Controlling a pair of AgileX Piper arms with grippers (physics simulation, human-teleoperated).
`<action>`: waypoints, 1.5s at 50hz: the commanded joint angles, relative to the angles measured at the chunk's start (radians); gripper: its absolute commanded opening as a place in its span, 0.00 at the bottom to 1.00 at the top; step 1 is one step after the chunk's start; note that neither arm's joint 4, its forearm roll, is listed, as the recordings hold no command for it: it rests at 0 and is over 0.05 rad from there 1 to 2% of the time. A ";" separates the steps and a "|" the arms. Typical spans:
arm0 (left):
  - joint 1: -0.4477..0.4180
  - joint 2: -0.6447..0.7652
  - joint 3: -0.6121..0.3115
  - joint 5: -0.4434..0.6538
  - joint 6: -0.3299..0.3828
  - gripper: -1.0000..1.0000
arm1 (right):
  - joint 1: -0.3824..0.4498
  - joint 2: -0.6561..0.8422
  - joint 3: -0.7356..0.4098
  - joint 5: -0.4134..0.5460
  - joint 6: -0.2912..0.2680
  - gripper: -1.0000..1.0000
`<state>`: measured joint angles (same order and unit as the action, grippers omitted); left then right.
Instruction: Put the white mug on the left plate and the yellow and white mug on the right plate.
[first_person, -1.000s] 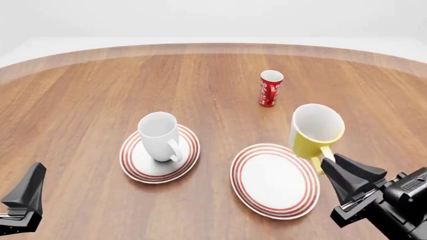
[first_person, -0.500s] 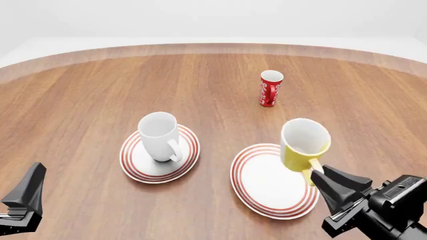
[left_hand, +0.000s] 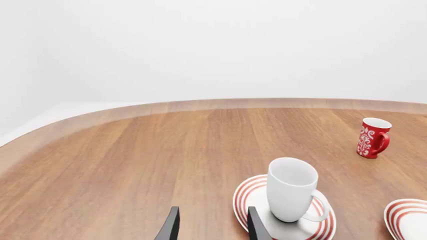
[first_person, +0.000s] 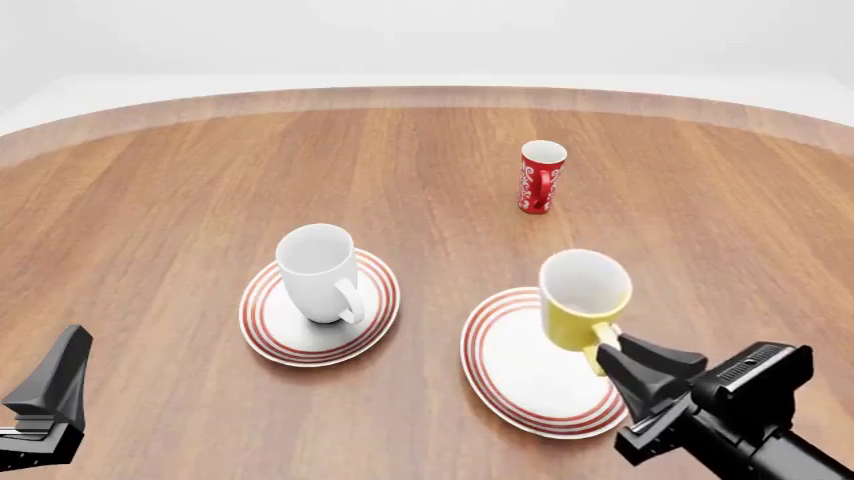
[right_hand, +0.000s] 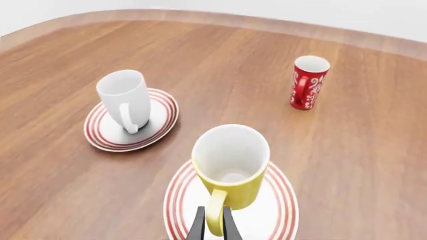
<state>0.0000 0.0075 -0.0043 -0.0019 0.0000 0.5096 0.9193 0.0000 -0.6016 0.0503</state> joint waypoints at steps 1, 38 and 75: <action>0.000 0.000 0.000 0.000 0.000 1.00 | 0.001 0.080 0.000 -0.061 0.001 0.00; 0.000 0.000 0.000 0.000 0.000 1.00 | 0.000 0.396 0.000 -0.297 -0.004 0.00; 0.000 0.000 0.000 0.000 0.000 1.00 | -0.018 0.519 0.000 -0.386 0.007 1.00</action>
<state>0.0000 0.0075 -0.0043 -0.0019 0.0000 0.4959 1.4552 0.0000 -1.0103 0.0526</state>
